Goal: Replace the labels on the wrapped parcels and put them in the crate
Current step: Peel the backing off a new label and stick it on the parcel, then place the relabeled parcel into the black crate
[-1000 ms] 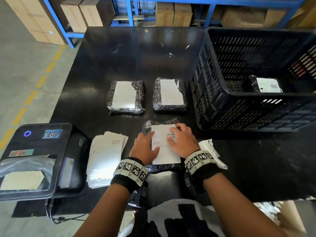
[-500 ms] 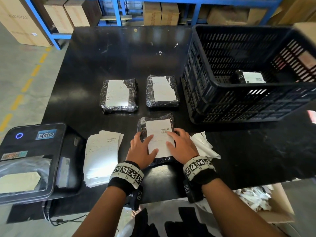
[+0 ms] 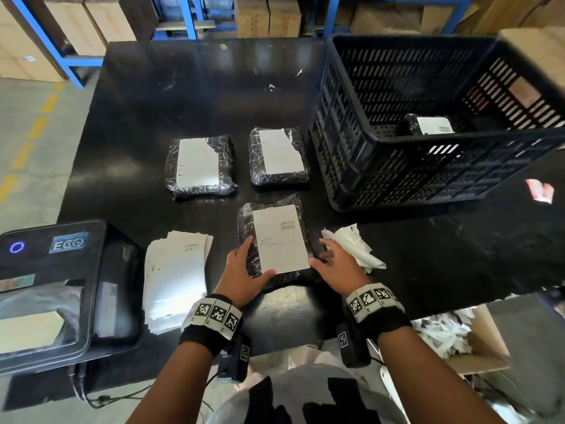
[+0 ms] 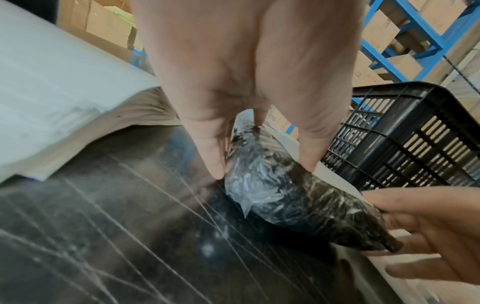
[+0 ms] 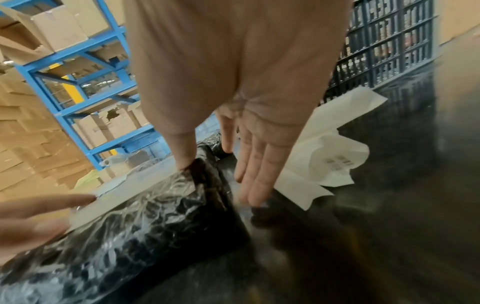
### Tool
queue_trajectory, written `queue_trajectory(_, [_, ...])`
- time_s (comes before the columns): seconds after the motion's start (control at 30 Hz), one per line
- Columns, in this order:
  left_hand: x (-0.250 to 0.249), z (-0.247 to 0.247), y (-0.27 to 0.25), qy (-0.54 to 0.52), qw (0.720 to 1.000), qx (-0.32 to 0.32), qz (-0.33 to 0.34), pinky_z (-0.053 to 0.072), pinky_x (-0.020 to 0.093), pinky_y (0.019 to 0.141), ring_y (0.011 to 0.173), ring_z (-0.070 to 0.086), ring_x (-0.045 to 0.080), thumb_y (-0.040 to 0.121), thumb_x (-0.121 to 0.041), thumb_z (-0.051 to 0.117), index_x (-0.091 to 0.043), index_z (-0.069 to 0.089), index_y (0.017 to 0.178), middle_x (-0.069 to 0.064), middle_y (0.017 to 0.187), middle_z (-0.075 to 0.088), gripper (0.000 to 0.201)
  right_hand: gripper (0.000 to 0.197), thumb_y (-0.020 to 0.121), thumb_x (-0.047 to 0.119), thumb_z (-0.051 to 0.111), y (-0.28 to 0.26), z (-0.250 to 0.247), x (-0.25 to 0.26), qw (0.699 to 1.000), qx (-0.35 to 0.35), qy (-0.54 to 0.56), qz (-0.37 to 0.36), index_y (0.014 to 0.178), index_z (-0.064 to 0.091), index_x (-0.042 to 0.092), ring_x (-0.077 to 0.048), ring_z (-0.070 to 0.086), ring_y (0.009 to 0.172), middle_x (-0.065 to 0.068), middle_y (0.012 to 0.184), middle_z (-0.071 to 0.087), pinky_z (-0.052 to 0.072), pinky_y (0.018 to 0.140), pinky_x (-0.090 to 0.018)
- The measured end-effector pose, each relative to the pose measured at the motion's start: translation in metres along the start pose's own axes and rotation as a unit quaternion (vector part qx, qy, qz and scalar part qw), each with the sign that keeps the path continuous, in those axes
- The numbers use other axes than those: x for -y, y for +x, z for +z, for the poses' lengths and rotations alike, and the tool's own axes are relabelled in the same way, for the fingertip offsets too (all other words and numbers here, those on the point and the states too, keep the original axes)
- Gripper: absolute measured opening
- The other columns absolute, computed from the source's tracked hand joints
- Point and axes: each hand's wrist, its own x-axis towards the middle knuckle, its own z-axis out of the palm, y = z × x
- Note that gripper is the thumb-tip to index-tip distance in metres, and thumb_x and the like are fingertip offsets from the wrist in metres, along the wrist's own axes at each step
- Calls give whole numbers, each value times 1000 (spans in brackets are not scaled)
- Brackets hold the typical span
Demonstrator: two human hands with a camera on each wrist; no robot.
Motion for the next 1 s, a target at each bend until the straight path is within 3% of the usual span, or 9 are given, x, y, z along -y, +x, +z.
queue_trajectory(0.17, [4, -8, -2, -73, 997, 10, -25, 46, 35, 99, 103, 60, 10, 83, -21, 70, -24, 24, 146, -9, 119, 57, 78, 53, 93, 48, 52, 7, 5, 2, 998, 11, 46, 51, 139, 44, 23, -20, 59, 111, 1, 120, 61, 48, 101, -47])
queue_trajectory(0.27, [4, -10, -2, -65, 997, -9, -35, 49, 41, 96, 99, 62, 15, 91, -28, 60, -24, 34, 141, -2, 118, 62, 57, 42, 101, 41, 41, 10, 8, 17, 997, 17, 67, 43, 133, 51, 17, -16, 52, 111, 2, 117, 57, 41, 106, -39])
queue_trajectory(0.37, [6, -8, 0, -72, 996, -21, -43, 50, 34, 88, 93, 63, 15, 94, -28, 55, -22, 39, 139, 0, 107, 64, 48, 46, 100, 47, 36, 21, 9, 28, 993, 44, 80, 79, 129, 55, 17, -19, 51, 117, 4, 123, 57, 38, 108, -39])
queue_trajectory(0.47, [2, -9, 2, -106, 993, -37, -38, 53, 34, 84, 92, 65, 18, 94, -26, 55, -18, 42, 137, 2, 98, 65, 46, 31, 96, 51, 45, 32, 9, 28, 964, 70, 197, 162, 103, 58, 24, -24, 56, 110, -1, 116, 63, 50, 99, -46])
queue_trajectory(0.53, [-2, -12, 5, -136, 989, -50, -40, 55, 36, 84, 88, 65, 15, 95, -23, 54, -16, 45, 136, -6, 92, 64, 43, 24, 94, 50, 52, 34, 10, 28, 940, 75, 277, 182, 100, 58, 27, -22, 57, 107, 1, 110, 62, 54, 92, -46])
queue_trajectory(0.73, [-13, -16, 4, -140, 988, -50, -40, 52, 24, 73, 78, 61, 1, 95, -14, 53, -10, 44, 136, -12, 90, 60, 42, 35, 92, 33, 61, 36, 12, 19, 922, 93, 347, 142, 118, 65, 9, -29, 67, 105, -9, 109, 73, 52, 95, -43])
queue_trajectory(0.83, [-15, -20, 4, -151, 986, -49, -40, 54, 33, 84, 84, 62, 10, 95, -14, 53, -9, 45, 136, 2, 105, 63, 42, 37, 93, 26, 62, 32, 12, 15, 931, 66, 346, 93, 127, 59, 10, -24, 66, 108, -9, 118, 69, 56, 87, -35])
queue_trajectory(0.93, [-11, -27, -2, -143, 988, -50, -36, 53, 45, 89, 93, 66, 23, 93, -25, 57, -13, 44, 138, 6, 105, 65, 48, 36, 90, 27, 66, 27, 9, 14, 931, 60, 357, 53, 124, 62, 14, -23, 67, 109, -5, 115, 71, 51, 98, -42])
queue_trajectory(1.0, [-2, -34, -12, -138, 990, -39, -15, 55, 44, 85, 91, 67, 23, 93, -32, 57, -18, 47, 135, 5, 101, 67, 45, 51, 81, 38, 71, 23, 5, 17, 934, 45, 353, 36, 126, 60, 17, -22, 67, 109, -3, 114, 72, 51, 99, -45])
